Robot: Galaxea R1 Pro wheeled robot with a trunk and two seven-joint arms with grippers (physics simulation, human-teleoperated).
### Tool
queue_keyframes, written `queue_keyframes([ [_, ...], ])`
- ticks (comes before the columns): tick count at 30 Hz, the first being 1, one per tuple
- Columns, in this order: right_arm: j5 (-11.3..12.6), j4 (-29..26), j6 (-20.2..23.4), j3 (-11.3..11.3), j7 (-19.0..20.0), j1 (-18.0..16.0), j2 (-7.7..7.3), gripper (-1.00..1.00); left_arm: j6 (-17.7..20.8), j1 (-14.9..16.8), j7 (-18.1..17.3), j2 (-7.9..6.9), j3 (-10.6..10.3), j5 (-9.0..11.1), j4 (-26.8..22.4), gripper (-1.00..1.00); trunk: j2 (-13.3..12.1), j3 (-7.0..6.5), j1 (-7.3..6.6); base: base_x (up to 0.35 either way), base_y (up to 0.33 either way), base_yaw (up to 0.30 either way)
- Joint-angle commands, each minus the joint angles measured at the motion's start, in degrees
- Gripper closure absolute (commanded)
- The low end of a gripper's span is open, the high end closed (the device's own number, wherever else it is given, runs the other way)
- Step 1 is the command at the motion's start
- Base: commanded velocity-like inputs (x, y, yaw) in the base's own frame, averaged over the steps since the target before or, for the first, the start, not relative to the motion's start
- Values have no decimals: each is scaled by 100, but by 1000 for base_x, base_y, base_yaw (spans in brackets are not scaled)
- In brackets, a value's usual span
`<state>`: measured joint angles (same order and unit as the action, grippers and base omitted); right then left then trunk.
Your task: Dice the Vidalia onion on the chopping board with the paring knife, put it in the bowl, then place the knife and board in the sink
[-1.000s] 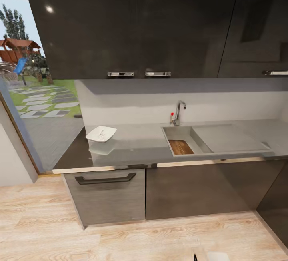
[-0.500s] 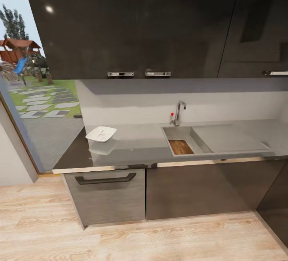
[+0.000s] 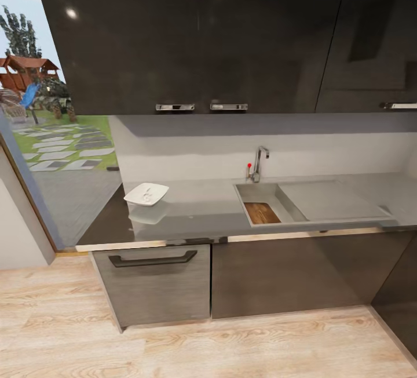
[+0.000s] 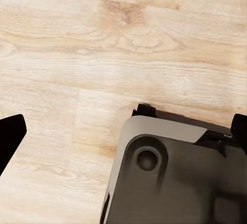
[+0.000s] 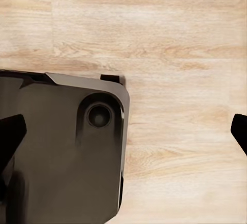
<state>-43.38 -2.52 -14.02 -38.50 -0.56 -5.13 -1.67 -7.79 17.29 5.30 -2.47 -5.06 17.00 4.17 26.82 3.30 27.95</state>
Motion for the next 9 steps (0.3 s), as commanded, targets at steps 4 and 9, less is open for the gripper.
queue_keyframes([
  [4,-56,4,-29,-50,-6,-6,0,-100,-38,11,1,5,-48,39,23,-100,11,12,3,0,0,0],
  [9,-53,4,-30,-49,-6,-6,0,-100,-38,11,-2,8,-48,35,23,-100,11,12,3,0,0,0],
])
